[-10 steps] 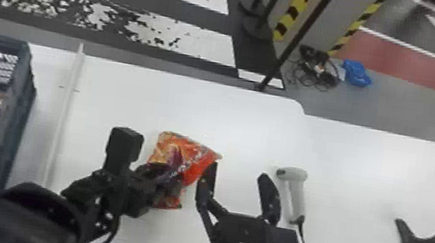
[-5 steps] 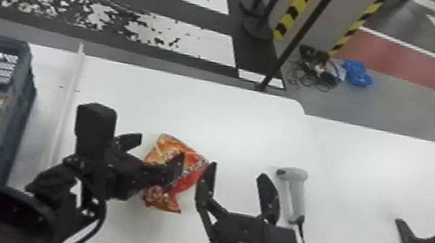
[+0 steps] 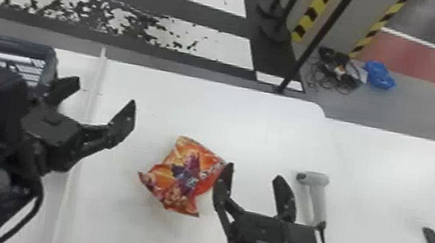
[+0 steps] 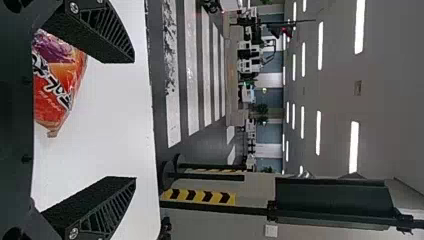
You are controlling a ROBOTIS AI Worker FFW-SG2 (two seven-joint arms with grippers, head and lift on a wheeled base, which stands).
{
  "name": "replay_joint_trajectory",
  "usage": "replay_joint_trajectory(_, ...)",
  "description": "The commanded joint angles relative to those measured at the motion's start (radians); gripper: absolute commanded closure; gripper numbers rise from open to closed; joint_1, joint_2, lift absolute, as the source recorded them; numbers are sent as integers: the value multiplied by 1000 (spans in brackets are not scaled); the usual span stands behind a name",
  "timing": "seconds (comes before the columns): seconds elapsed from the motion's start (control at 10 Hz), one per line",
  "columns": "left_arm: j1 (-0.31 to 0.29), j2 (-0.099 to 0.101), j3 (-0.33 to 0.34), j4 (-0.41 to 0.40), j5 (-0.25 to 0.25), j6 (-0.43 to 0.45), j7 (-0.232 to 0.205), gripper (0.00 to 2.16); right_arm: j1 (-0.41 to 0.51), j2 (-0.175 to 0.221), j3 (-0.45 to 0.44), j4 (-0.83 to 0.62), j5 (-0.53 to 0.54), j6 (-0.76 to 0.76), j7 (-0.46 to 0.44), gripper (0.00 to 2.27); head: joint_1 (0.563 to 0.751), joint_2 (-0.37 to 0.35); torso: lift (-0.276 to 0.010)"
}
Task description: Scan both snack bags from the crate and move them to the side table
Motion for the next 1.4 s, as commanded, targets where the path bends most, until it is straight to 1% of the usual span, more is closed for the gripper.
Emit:
replay_joint_trajectory(0.0,66,40,76,-24,3,-131,2,87,-6,-1,3,6,-13,4,0,83,695,-203,-75)
replay_joint_trajectory(0.1,109,58,127,-26,8,-192,2,87,-8,0,3,5,-43,10,3,80,695,-174,-75)
replay_joint_trajectory(0.2,154,61,171,-24,9,-266,2,87,-11,2,8,5,-54,25,3,80,695,-133,-75)
replay_joint_trajectory(0.3,195,60,216,-24,37,-337,-8,97,-14,3,8,2,-69,43,6,83,695,-90,-75)
replay_joint_trajectory(0.4,237,60,252,-21,49,-410,-22,103,-14,5,10,-1,-76,56,12,80,695,-54,-75)
replay_joint_trajectory(0.5,261,58,275,-18,60,-432,-31,103,-17,5,8,-9,-112,96,40,80,695,-23,-75)
replay_joint_trajectory(0.6,287,56,289,-15,69,-472,-45,124,-20,8,-1,-28,-177,163,83,87,695,-8,-75)
replay_joint_trajectory(0.7,301,53,298,-10,74,-481,-58,134,-22,11,-18,-44,-244,246,133,87,695,22,-75)
replay_joint_trajectory(0.8,306,50,298,2,80,-502,-59,134,-26,12,-38,-63,-307,359,164,90,695,43,-75)
replay_joint_trajectory(1.0,306,50,298,14,87,-502,-62,140,-29,16,-110,-107,-467,617,236,103,695,65,-75)
replay_joint_trajectory(1.1,304,47,294,22,103,-502,-64,144,-29,17,-141,-135,-516,746,251,110,695,79,-75)
replay_joint_trajectory(1.2,303,47,291,28,103,-502,-67,144,-34,20,-158,-149,-543,838,253,110,695,94,-75)
replay_joint_trajectory(1.3,300,47,289,40,103,-505,-71,144,-46,29,-191,-149,-612,921,279,110,695,103,-75)
